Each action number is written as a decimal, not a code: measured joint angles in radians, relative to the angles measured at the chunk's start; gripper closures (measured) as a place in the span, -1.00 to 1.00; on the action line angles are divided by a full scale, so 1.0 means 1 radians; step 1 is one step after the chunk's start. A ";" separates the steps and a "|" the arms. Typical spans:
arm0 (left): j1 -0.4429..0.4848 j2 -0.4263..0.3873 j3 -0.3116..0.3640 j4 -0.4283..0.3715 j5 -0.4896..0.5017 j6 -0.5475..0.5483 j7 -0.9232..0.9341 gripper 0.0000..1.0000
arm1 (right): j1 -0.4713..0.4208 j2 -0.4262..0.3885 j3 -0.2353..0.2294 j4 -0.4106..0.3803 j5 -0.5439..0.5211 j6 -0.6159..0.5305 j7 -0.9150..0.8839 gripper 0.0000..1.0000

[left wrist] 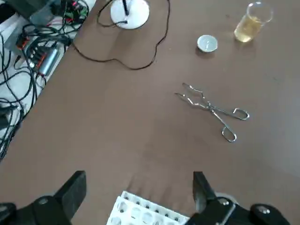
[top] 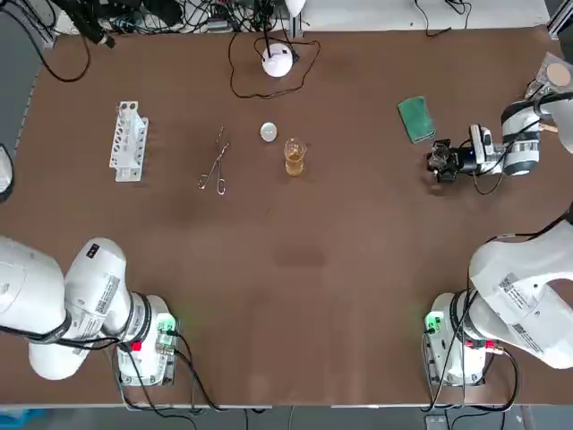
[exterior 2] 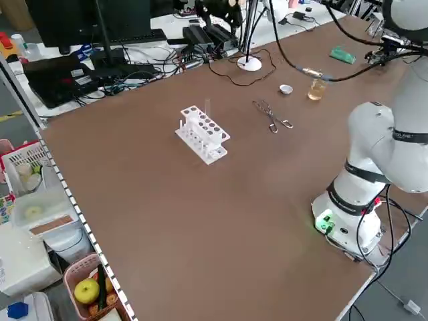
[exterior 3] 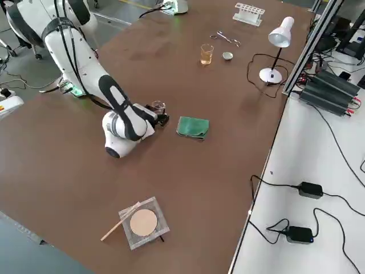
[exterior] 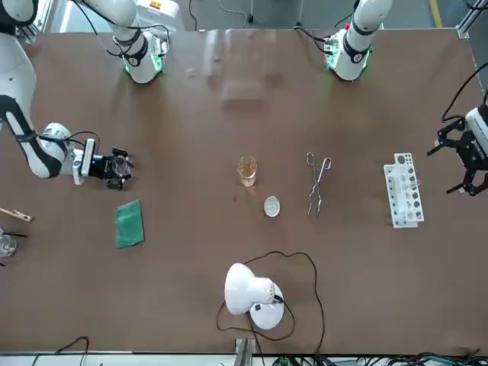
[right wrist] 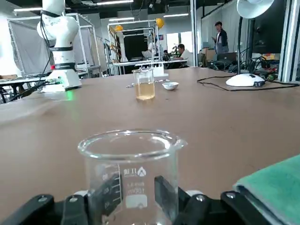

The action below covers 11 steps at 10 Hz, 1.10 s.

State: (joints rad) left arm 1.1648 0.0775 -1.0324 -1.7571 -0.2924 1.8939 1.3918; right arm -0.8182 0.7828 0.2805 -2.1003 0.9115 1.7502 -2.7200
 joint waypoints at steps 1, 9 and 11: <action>0.000 -0.005 -0.034 -0.001 0.045 0.021 -0.076 -1.00 | 0.000 0.011 -0.008 0.000 -0.012 -0.006 -0.001 0.19; 0.001 -0.015 -0.148 0.071 0.283 -0.082 -0.552 -1.00 | -0.001 0.034 -0.058 0.001 -0.016 -0.058 -0.001 0.14; 0.001 -0.042 -0.161 0.109 0.291 -0.145 -0.711 -1.00 | -0.001 0.034 -0.060 0.002 -0.016 -0.058 -0.001 0.06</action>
State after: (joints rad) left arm 1.1660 0.0352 -1.1932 -1.6477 -0.0015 1.7486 0.6804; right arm -0.8188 0.8165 0.2207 -2.0988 0.8958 1.6922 -2.7210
